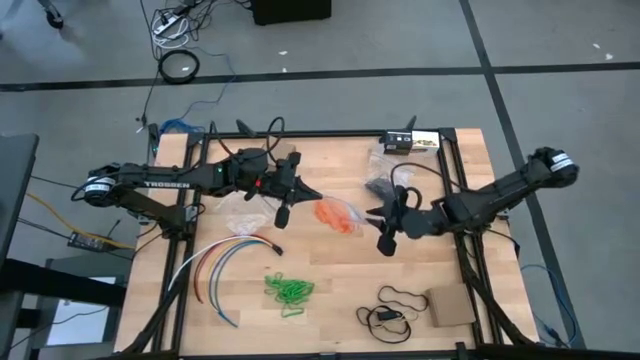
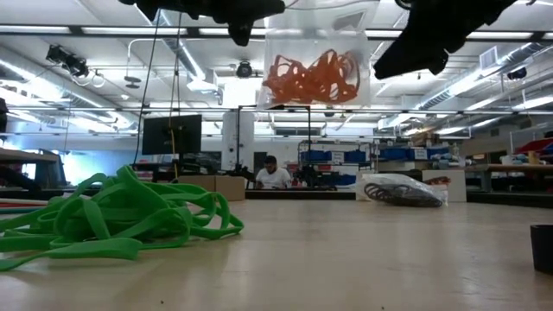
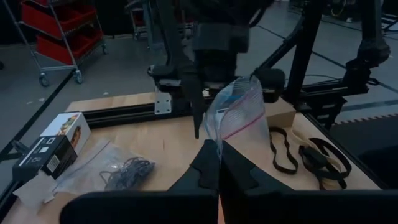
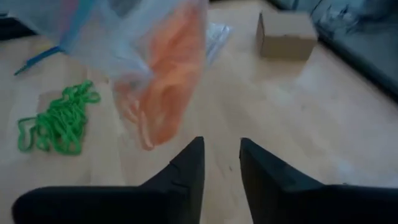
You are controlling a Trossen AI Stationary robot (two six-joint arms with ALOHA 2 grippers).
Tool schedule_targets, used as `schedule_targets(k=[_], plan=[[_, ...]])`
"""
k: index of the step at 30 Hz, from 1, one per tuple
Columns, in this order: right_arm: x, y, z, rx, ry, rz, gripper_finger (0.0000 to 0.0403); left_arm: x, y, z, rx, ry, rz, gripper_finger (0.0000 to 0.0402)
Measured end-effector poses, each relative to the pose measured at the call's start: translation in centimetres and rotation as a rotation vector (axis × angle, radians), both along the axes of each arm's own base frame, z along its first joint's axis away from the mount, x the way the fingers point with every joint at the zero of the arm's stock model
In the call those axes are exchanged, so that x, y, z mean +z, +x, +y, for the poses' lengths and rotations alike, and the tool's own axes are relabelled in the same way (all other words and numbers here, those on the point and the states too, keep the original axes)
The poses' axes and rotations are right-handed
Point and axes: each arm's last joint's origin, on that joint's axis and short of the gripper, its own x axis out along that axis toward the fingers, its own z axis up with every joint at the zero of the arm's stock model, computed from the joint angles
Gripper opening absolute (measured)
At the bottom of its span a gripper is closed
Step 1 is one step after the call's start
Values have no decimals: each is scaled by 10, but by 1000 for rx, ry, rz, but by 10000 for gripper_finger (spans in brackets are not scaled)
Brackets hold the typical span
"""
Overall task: Sort rubber bands
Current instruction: Close the transparent zip bag
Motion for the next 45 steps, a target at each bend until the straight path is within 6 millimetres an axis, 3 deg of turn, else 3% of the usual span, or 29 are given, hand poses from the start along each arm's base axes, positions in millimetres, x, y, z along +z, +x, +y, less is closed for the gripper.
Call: schedule_targets(k=[11,26,39,45], plan=[[13,-1,17,-5,-116,-128,138,0,0,0,5,0,-2,1],[25,2,21,10,-186,-216,105,1,0,0,7,-7,-5,0],[24,1,28,83,-152,-213,115,0,0,0,8,-8,-3,0],[24,2,24,57,-173,-214,85,0,0,0,12,-27,-1,0]])
